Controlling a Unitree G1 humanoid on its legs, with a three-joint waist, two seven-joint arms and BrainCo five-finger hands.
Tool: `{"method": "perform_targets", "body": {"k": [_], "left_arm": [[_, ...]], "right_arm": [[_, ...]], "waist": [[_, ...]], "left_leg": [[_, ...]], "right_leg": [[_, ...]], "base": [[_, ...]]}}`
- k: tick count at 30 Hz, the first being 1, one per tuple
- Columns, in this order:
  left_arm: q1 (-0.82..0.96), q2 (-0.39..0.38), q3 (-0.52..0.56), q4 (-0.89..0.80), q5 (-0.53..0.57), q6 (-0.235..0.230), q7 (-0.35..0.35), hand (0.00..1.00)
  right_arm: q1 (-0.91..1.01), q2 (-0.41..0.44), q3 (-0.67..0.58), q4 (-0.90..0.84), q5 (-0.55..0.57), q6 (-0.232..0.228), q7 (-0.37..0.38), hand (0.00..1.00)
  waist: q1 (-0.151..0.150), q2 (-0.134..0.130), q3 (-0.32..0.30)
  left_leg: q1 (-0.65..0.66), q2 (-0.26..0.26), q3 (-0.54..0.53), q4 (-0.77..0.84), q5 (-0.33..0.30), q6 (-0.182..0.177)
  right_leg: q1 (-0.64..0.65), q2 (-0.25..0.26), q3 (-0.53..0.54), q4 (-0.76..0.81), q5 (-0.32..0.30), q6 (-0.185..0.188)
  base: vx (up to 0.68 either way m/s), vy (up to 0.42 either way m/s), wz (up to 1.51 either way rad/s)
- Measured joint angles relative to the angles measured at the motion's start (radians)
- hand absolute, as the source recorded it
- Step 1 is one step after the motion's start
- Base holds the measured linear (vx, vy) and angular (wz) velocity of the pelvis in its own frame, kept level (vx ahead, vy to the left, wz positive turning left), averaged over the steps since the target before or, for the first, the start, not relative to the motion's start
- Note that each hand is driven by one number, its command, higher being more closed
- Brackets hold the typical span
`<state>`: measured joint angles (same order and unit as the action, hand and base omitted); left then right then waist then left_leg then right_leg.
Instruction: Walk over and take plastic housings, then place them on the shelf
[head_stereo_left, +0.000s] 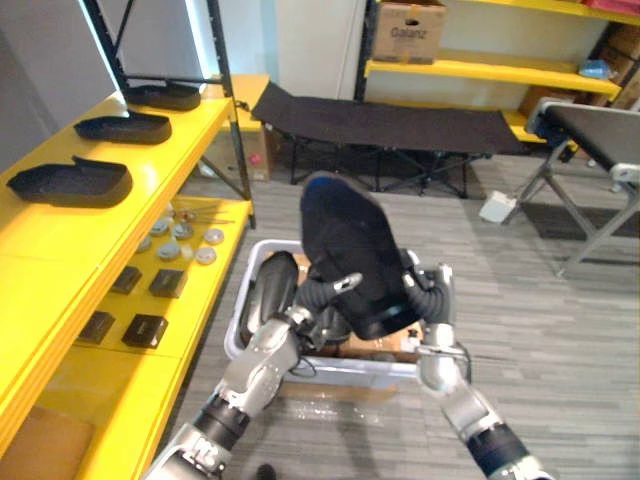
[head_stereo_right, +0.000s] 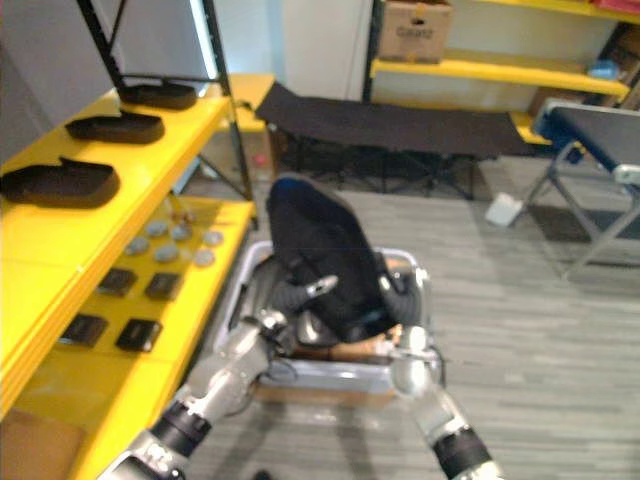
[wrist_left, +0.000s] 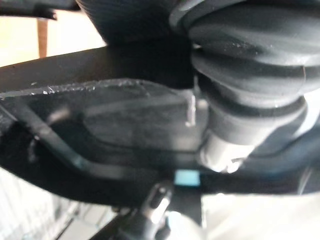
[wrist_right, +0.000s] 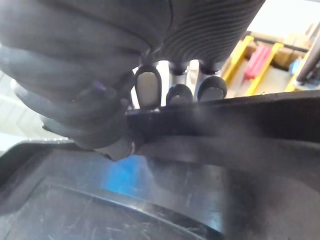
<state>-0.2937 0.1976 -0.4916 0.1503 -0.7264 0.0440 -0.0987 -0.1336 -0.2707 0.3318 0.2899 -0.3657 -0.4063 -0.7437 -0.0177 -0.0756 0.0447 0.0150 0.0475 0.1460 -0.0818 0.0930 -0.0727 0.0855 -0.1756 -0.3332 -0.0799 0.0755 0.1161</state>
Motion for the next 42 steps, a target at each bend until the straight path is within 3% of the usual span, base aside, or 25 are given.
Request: {"method": "perform_targets", "body": {"k": [3,4,9,18,31,32,37,42], "left_arm": [[0.0,0.029,-0.037,0.0,0.014,0.002,-0.014,0.0],[0.004,0.035,-0.047,0.0,0.028,0.007,-0.022,1.0],[0.02,0.035,-0.073,0.01,0.036,0.011,-0.021,1.0],[0.027,0.061,-0.073,0.032,0.078,-0.03,0.022,1.0],[0.065,0.058,-0.073,0.032,0.026,-0.127,0.119,1.0],[0.071,0.054,-0.069,0.032,0.024,-0.145,0.128,1.0],[0.109,0.012,-0.038,0.025,0.032,-0.152,0.137,1.0],[0.143,-0.014,0.0,-0.031,0.16,-0.143,0.165,1.0]], "right_arm": [[0.0,-0.004,0.0,0.0,0.0,0.0,0.0,1.0],[0.0,-0.008,0.001,0.0,0.0,0.0,0.001,1.0],[-0.006,-0.018,0.009,0.0,-0.001,0.0,0.004,1.0],[-0.009,-0.025,0.051,0.0,-0.001,-0.007,0.004,1.0],[-0.035,-0.006,0.077,0.0,-0.007,-0.006,0.004,1.0],[-0.039,0.0,0.079,0.0,-0.006,-0.006,0.003,0.0],[-0.044,0.026,0.068,0.0,0.001,-0.005,0.003,0.0],[-0.04,0.043,0.062,0.0,0.047,-0.015,0.008,0.0]], "waist": [[0.0,0.002,0.0],[0.0,0.003,0.0],[-0.001,0.007,-0.001],[-0.001,0.028,-0.012],[0.001,0.028,-0.012],[0.002,0.028,-0.012],[0.003,0.028,-0.012],[0.002,0.028,-0.012]], "left_leg": [[0.0,0.0,0.001,0.0,0.0,0.0],[0.0,0.0,0.001,0.0,0.0,0.0],[0.0,0.0,0.002,0.0,0.0,0.0],[-0.001,-0.001,0.002,0.0,0.0,0.0],[0.0,-0.001,-0.001,0.0,0.0,0.0],[0.0,-0.001,-0.001,0.0,0.0,0.0],[0.001,-0.001,-0.003,0.0,0.0,0.0],[0.001,0.0,-0.002,0.0,0.0,0.0]], "right_leg": [[-0.001,0.0,0.0,0.0,0.0,0.0],[-0.001,0.0,0.001,0.0,0.0,0.0],[-0.002,0.0,0.002,0.0,0.0,0.0],[-0.003,0.002,0.002,0.0,0.001,0.001],[0.001,0.001,-0.001,0.0,0.001,0.001],[0.002,0.001,-0.001,0.0,0.001,0.001],[0.003,0.0,-0.004,0.0,0.001,0.001],[0.003,0.0,-0.003,0.0,0.001,0.0]], "base": [[0.0,0.0,0.0],[0.0,0.0,0.0],[0.0,0.0,0.0],[0.0,0.0,0.0],[0.0,0.0,0.0],[0.0,0.0,0.0],[0.0,0.0,0.0],[0.0,0.0,0.0]]}}
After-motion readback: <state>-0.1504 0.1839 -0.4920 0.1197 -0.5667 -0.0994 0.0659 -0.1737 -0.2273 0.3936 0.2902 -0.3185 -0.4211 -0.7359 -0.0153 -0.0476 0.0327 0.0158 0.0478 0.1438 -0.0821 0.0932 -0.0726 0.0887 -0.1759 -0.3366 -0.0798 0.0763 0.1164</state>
